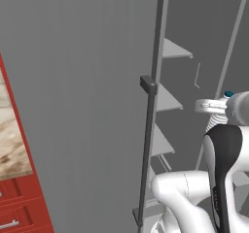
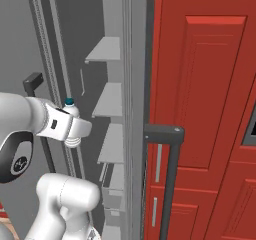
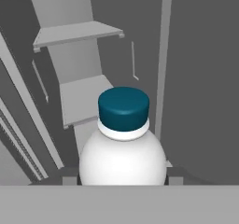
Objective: Take the bottled waters from the counter and place them in the freezer to freeze. Close the freezer door after placing the bottles.
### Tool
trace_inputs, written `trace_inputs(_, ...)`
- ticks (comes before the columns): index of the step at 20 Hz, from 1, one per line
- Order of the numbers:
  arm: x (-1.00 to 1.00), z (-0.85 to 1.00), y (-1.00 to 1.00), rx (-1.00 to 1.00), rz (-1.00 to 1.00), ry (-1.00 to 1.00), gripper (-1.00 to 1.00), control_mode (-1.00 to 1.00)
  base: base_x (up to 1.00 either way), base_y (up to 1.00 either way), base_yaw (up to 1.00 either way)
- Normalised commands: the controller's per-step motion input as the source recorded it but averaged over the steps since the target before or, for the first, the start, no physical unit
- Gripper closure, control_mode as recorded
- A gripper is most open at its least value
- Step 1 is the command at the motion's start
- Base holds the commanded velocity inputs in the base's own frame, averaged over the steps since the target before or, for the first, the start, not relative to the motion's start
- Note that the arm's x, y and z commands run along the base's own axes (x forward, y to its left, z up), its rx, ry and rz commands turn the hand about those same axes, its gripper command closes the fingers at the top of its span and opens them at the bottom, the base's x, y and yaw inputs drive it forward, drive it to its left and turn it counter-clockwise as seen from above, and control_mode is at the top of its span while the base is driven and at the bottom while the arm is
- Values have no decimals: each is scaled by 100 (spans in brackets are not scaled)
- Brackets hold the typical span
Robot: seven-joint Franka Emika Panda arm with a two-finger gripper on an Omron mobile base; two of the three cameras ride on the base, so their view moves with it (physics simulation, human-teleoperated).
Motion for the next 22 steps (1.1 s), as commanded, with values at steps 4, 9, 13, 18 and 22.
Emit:
trace_inputs(4, 0, 0, 0, 0, 0, 0, 100, 100, 24, -11, 2)
trace_inputs(9, 0, 0, 0, 0, 0, 0, 100, 100, 5, -30, 1)
trace_inputs(13, 0, 0, 0, 0, 0, 0, 100, 100, 9, -24, 0)
trace_inputs(18, 0, 0, 0, 0, 0, 0, 100, 100, 7, -10, 0)
trace_inputs(22, 0, 0, 0, 0, 0, 0, 100, 100, 0, 0, 0)
